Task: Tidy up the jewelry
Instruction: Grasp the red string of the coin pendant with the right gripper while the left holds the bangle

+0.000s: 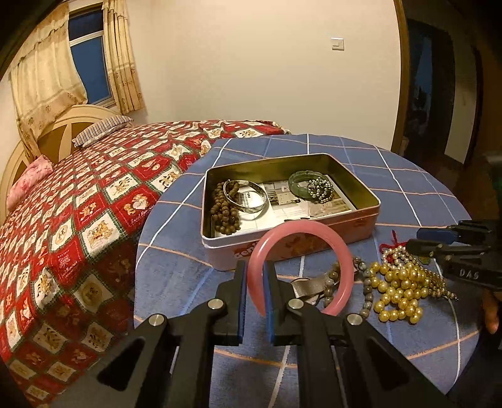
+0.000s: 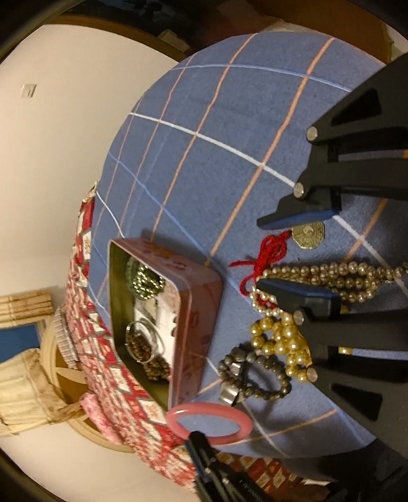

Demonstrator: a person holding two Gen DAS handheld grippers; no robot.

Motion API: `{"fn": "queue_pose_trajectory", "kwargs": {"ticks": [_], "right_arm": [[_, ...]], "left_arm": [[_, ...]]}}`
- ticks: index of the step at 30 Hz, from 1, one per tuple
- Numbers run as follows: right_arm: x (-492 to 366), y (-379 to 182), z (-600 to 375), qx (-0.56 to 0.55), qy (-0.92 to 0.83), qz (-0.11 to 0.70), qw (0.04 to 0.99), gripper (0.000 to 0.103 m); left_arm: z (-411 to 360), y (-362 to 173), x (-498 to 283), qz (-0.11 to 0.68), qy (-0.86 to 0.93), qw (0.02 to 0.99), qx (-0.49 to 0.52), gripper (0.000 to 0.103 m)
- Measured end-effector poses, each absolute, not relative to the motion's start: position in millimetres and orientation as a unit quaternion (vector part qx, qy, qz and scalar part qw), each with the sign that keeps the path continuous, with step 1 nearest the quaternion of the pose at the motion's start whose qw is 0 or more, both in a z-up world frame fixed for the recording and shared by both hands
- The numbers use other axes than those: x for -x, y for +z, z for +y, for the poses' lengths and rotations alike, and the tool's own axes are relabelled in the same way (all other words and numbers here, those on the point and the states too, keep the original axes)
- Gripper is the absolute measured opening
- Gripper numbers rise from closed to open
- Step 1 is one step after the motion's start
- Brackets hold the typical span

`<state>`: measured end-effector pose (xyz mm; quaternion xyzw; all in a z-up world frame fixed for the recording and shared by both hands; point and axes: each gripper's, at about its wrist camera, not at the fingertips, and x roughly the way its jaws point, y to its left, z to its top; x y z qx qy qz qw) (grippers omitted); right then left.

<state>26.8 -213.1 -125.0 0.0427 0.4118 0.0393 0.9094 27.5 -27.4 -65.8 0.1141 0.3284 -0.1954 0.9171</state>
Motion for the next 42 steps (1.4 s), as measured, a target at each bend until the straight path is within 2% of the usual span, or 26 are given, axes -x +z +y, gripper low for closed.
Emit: {"fn": "queue_pose_trajectory", "kwargs": {"ticks": [6,13,14,16,18,26,32,34,35,36,42], "right_arm": [[-31.7,-126.9,-223.9,-0.055,0.027,0.420,0.905,0.035],[-40.2,-132.2,-209.3,-0.019,0.042,0.437,0.898,0.035],[-41.1,-132.7,-208.9,-0.017,0.042,0.436,0.899,0.032],[-41.5,-133.3,-207.2,-0.013,0.048,0.434,0.900,0.015],[-40.8,-133.4,-205.2,-0.006,0.051,0.433,0.900,0.008],[-23.4,-105.4,-212.5,-0.021,0.042,0.378,0.924,0.004],[-29.7,-103.3,-211.7,-0.002,0.042,0.392,0.919,0.007],[-34.9,-112.2,-211.0,0.005,0.036,0.407,0.913,0.018],[-36.3,-116.3,-210.7,0.004,0.035,0.413,0.910,0.030],[-36.4,-118.5,-211.3,0.003,0.036,0.415,0.909,0.033],[-40.9,-129.0,-210.4,0.012,0.041,0.433,0.900,0.033]], "left_arm": [[-30.2,-68.7,-28.0,0.336,-0.200,0.913,-0.115,0.009],[-30.2,-69.0,-28.2,0.335,-0.200,0.914,-0.114,0.009],[-30.4,-69.3,-28.2,0.335,-0.200,0.914,-0.114,0.009],[-30.1,-68.8,-28.1,0.334,-0.200,0.914,-0.114,0.009],[-29.2,-67.3,-28.4,0.333,-0.199,0.915,-0.112,0.009],[-23.2,-52.7,-28.2,0.320,-0.195,0.921,-0.104,0.009],[-23.2,-51.8,-28.9,0.323,-0.196,0.920,-0.105,0.009],[-23.1,-53.0,-29.3,0.326,-0.197,0.919,-0.104,0.009],[-23.1,-54.1,-29.3,0.327,-0.197,0.918,-0.104,0.009],[-23.1,-54.7,-29.5,0.327,-0.198,0.918,-0.104,0.009],[-22.4,-57.9,-30.8,0.331,-0.198,0.917,-0.102,0.009]]}}
